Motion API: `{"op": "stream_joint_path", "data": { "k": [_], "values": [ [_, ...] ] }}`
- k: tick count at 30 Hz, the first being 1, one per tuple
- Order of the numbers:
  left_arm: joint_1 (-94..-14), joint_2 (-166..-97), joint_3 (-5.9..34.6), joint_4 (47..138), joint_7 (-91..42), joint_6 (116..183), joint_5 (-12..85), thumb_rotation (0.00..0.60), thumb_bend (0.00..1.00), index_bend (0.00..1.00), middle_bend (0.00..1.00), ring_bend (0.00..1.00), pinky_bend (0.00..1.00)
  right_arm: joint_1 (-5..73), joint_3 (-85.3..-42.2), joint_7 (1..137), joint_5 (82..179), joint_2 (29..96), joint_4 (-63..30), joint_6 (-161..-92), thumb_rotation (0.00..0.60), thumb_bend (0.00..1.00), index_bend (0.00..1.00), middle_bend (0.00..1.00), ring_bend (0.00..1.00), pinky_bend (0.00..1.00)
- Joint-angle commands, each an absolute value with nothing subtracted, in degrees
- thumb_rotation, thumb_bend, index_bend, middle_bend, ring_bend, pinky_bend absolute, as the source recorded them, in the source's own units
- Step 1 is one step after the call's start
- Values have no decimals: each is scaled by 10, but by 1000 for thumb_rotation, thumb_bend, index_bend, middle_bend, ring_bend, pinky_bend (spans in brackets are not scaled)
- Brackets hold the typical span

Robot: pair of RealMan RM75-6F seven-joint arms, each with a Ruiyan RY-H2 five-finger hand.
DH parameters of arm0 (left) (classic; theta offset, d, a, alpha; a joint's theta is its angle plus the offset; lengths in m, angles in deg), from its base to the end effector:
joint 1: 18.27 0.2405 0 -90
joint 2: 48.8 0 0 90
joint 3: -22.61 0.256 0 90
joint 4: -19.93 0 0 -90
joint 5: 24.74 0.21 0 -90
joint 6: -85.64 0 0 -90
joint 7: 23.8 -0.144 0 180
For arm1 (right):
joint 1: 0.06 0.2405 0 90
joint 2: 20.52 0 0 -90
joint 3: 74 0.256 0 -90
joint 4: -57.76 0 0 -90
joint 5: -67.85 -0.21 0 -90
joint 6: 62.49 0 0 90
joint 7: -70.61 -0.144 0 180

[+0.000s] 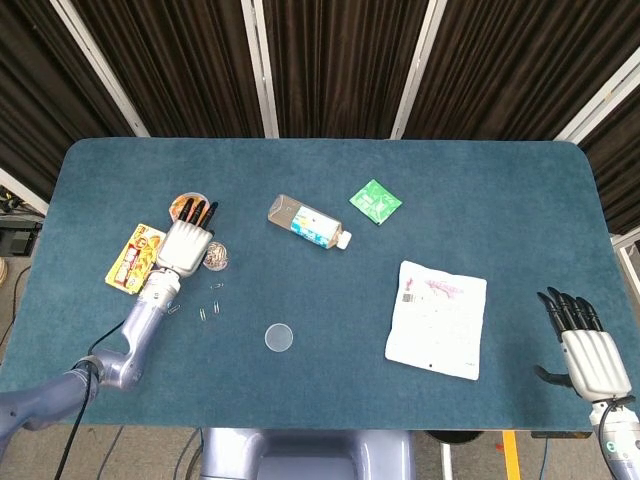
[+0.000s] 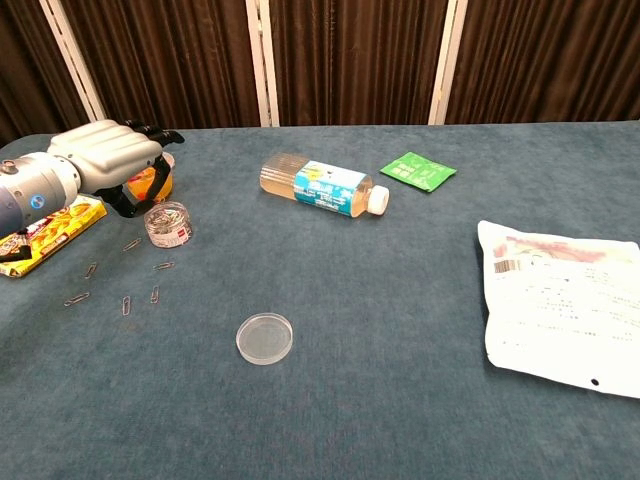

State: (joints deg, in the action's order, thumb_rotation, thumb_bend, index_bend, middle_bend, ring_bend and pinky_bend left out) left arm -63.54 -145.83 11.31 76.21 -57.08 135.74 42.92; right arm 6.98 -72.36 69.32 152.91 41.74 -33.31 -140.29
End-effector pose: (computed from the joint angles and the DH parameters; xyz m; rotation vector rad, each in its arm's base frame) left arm -0.1999 0.4078 -0.0179 -1.8536 -0.4539 -0.5408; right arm -0.3228 -0.1880 0.1539 1.4745 -0.9705 0.8073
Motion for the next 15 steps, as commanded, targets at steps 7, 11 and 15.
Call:
{"op": "stream_joint_path", "data": {
  "k": [7,11,15],
  "values": [
    [-642,-1472,125,752,-582,1347,424,600,472,524,0,0,0,69,-724,690,1531,417,-332,-1406,600,0,0,0,0,0],
    [-639,-1464,127,761,-582,1353,423,600,365,463,0,0,0,69,-724,692,1532,417,-332,-1407,600,0,0,0,0,0],
    [-632,-1450,130,775,-582,1362,421,600,360,444,0,0,0,70,-725,694,1533,418,-333,-1404,600,0,0,0,0,0]
  ]
}}
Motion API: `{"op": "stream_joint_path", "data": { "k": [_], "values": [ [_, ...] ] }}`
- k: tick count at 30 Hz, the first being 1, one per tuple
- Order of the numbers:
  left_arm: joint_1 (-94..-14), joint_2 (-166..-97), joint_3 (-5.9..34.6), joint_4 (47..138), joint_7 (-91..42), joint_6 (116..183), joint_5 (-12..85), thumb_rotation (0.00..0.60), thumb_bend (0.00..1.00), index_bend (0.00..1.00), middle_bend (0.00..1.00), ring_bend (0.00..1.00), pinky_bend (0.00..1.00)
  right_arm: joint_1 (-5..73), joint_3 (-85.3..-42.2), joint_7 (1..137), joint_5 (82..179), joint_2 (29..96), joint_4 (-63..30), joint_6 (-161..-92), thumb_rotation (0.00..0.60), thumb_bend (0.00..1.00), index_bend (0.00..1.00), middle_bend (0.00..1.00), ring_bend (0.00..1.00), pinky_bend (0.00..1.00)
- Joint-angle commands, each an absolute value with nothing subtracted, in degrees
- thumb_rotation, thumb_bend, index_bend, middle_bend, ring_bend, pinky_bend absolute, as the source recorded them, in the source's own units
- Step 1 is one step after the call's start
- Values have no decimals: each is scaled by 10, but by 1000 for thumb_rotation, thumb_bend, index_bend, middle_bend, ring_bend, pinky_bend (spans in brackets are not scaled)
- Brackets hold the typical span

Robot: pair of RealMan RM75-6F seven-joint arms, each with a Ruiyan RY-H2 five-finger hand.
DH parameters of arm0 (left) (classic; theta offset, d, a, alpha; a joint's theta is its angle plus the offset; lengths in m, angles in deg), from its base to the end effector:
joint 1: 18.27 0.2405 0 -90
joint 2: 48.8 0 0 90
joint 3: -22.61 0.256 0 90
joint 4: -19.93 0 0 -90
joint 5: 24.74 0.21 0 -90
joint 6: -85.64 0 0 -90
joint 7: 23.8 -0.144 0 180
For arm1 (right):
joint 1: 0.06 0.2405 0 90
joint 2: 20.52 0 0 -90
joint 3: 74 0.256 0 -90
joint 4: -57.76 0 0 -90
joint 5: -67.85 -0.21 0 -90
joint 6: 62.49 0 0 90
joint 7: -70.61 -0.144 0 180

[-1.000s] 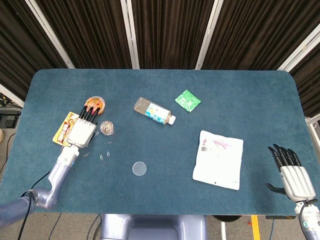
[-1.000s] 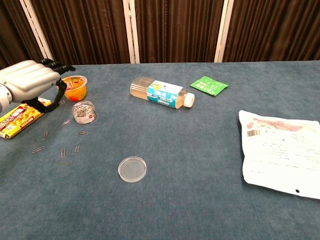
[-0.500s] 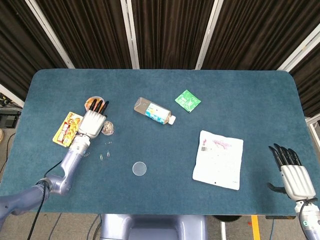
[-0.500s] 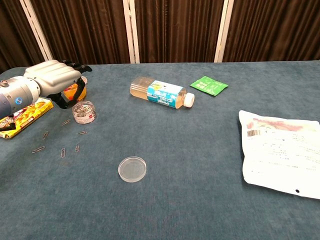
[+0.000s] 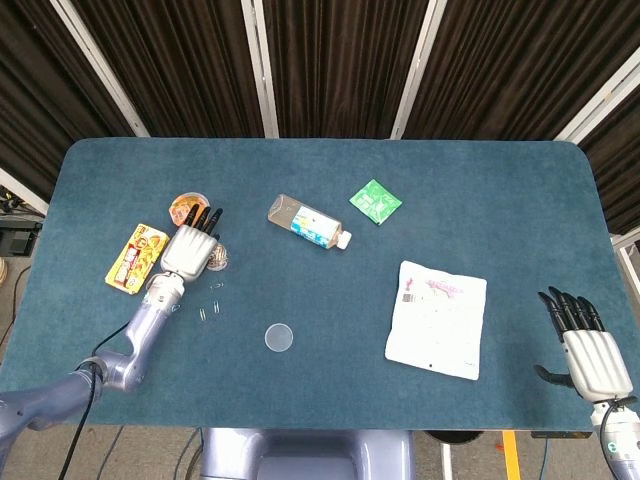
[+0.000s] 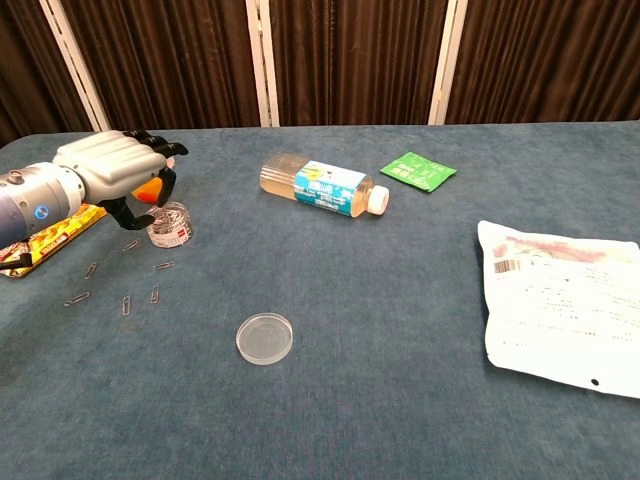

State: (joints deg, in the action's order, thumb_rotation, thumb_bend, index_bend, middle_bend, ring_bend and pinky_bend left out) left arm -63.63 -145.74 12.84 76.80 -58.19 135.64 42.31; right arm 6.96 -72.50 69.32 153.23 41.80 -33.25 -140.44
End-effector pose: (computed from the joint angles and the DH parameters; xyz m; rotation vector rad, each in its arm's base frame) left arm -0.2023 0.4028 -0.0225 -1.8798 -0.4408 -0.5142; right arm -0.3224 -0.1874 0.1533 1.4794 -0.9681 0.8093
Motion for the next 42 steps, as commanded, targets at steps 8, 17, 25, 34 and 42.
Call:
{"op": "stream_joint_path", "data": {
  "k": [8,17,25,34,42],
  "values": [
    [-624,-1434,135,797,-580,1377,420,600,357,428,0,0,0,69,-727,698,1537,419,-336,-1408,600,0,0,0,0,0],
    [-591,-1380,163,886,-535,1433,477,600,325,432,0,0,0,68,-728,696,1541,418,-337,-1411,600,0,0,0,0,0],
    [-554,-1350,208,931,-526,1470,519,600,324,441,0,0,0,62,-733,693,1553,415,-340,-1424,600,0,0,0,0,0],
    [-534,-1340,234,945,-526,1489,551,600,324,441,0,0,0,57,-737,695,1565,415,-342,-1436,600,0,0,0,0,0],
    [-525,-1340,255,950,-540,1477,565,600,323,440,0,0,0,55,-737,691,1566,413,-341,-1439,600,0,0,0,0,0]
  ]
}}
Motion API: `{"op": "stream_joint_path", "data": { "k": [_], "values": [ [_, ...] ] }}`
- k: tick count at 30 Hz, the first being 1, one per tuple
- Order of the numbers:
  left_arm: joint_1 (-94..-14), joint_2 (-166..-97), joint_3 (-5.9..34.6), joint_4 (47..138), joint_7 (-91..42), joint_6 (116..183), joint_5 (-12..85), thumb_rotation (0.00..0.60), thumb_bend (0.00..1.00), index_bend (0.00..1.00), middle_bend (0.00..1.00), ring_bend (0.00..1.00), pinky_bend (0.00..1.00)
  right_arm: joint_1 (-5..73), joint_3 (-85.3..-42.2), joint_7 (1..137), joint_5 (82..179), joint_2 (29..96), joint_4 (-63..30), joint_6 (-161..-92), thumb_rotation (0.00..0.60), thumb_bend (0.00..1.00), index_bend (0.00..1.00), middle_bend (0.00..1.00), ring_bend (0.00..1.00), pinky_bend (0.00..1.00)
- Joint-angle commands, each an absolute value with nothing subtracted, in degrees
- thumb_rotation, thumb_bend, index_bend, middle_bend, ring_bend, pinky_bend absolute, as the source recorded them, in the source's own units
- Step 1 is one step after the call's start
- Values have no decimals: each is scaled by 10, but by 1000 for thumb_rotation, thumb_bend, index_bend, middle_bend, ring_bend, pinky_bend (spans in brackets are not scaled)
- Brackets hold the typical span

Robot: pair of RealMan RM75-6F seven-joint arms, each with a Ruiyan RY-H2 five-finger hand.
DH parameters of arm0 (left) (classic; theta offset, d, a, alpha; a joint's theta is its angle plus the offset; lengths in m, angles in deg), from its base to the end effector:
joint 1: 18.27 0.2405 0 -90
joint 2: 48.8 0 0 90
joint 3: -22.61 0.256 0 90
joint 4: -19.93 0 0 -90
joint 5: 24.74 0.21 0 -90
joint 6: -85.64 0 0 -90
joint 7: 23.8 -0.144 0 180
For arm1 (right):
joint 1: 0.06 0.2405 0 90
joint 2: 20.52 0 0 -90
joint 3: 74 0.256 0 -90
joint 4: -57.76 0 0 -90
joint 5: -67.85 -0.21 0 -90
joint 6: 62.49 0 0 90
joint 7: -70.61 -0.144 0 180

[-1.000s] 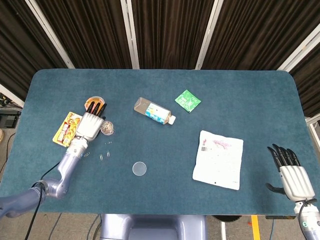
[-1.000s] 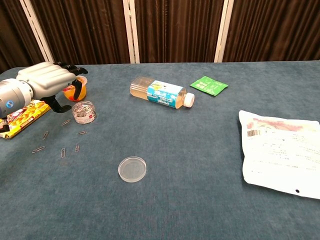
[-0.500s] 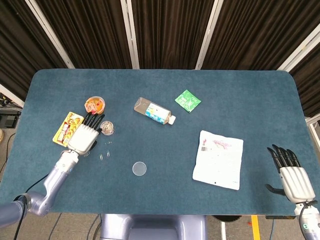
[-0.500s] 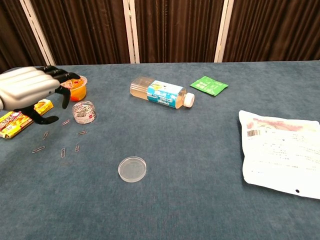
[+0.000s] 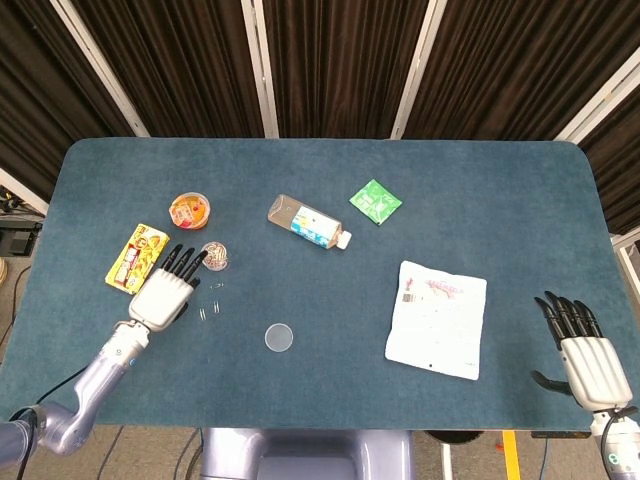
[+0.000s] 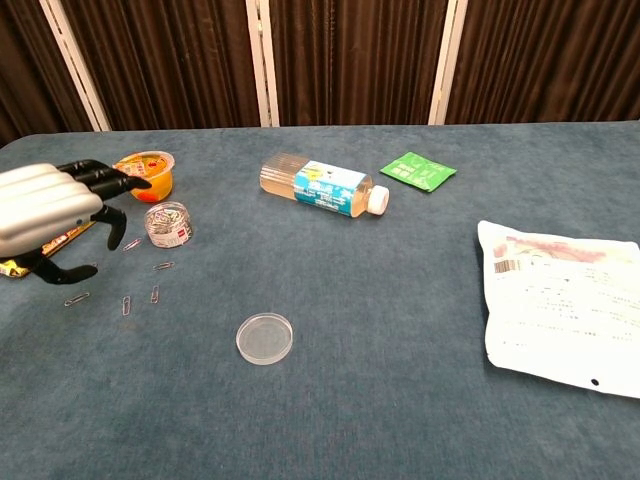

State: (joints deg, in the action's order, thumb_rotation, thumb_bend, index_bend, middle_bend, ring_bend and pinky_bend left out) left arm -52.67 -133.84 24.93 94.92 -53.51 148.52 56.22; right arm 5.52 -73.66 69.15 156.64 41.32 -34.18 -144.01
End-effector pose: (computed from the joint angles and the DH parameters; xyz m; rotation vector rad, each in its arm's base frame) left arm -0.2386 0.3038 0.0056 -2.0123 -0.3968 -0.5971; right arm -0.3146 -0.1752 0.1560 1.4949 -0.9371 0.8530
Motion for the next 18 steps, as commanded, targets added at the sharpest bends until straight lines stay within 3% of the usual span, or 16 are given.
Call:
{"op": "stream_joint_path", "data": {
  "k": [1,18],
  "values": [
    [-525,-1342,257,949,-541,1475,566,600,321,440,0,0,0,55,-737,691,1566,413,-341,-1439,600,0,0,0,0,0],
    [-542,-1378,254,932,-579,1434,576,600,320,439,0,0,0,54,-733,683,1561,411,-338,-1441,600,0,0,0,0,0]
  ]
}}
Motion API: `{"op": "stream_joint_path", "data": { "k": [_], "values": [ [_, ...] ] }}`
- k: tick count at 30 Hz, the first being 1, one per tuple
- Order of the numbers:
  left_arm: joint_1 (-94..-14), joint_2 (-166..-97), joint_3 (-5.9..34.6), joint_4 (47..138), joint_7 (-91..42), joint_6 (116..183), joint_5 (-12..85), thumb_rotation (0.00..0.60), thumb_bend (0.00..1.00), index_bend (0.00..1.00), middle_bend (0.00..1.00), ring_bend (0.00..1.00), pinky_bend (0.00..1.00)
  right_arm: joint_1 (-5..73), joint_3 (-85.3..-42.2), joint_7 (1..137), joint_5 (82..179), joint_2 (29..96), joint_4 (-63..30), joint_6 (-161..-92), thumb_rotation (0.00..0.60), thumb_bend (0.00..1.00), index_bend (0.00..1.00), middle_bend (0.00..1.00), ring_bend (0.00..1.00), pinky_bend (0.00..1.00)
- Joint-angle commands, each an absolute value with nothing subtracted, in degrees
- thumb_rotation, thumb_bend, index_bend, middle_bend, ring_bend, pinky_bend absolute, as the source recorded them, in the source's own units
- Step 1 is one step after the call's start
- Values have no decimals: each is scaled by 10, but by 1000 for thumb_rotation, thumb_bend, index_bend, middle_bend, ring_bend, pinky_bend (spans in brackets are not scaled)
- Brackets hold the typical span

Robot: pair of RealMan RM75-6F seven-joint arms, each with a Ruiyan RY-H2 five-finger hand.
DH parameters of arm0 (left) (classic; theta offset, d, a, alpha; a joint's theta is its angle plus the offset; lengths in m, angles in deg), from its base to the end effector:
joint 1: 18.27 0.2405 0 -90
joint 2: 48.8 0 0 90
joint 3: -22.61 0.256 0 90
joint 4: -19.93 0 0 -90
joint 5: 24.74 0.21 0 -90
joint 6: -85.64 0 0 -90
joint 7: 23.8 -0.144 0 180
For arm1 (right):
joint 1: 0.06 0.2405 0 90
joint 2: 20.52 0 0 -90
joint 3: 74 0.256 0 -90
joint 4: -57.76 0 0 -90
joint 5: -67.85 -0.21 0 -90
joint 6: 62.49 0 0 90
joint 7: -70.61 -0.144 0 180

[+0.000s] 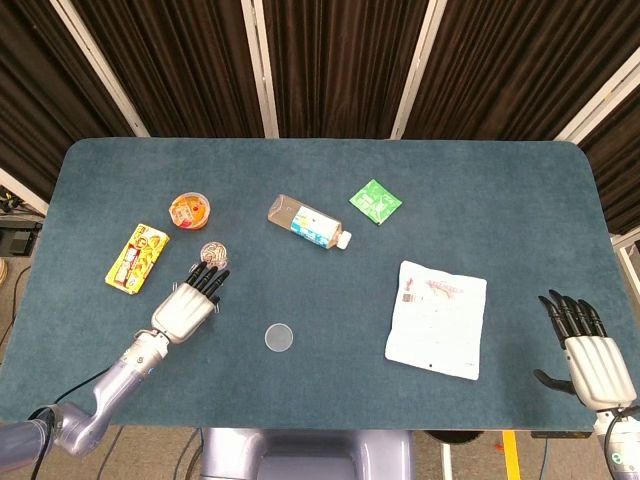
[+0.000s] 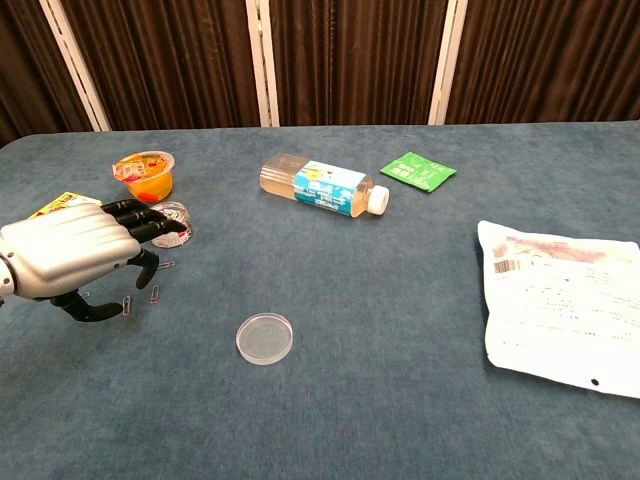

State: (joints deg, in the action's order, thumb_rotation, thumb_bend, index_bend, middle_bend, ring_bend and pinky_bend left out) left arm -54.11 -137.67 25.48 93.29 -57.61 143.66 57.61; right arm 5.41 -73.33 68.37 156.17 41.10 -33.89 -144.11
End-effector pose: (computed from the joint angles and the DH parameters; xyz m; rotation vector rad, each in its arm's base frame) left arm -0.2281 0.2972 -0.0278 -2.1308 -0.3299 -0.5438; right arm -0.3167 -0.1761 0.1592 1.4796 -0.9401 0.8562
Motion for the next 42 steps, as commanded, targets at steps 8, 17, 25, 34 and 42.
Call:
{"op": "stream_joint_path", "data": {
  "k": [8,17,25,34,42],
  "values": [
    [-541,-1381,253,929,-586,1428,575,600,320,440,0,0,0,55,-731,683,1556,412,-336,-1436,600,0,0,0,0,0],
    [-544,-1387,251,923,-597,1412,568,600,321,440,0,0,0,56,-730,685,1553,412,-337,-1434,600,0,0,0,0,0],
    [-544,-1388,250,921,-602,1407,566,600,325,451,0,0,0,57,-729,686,1550,413,-336,-1430,600,0,0,0,0,0],
    [-542,-1391,253,915,-608,1402,565,600,336,470,0,0,0,58,-728,688,1547,414,-335,-1428,600,0,0,0,0,0],
    [-540,-1391,254,915,-610,1400,564,600,346,493,0,0,0,59,-727,690,1545,415,-336,-1426,600,0,0,0,0,0]
  ]
}}
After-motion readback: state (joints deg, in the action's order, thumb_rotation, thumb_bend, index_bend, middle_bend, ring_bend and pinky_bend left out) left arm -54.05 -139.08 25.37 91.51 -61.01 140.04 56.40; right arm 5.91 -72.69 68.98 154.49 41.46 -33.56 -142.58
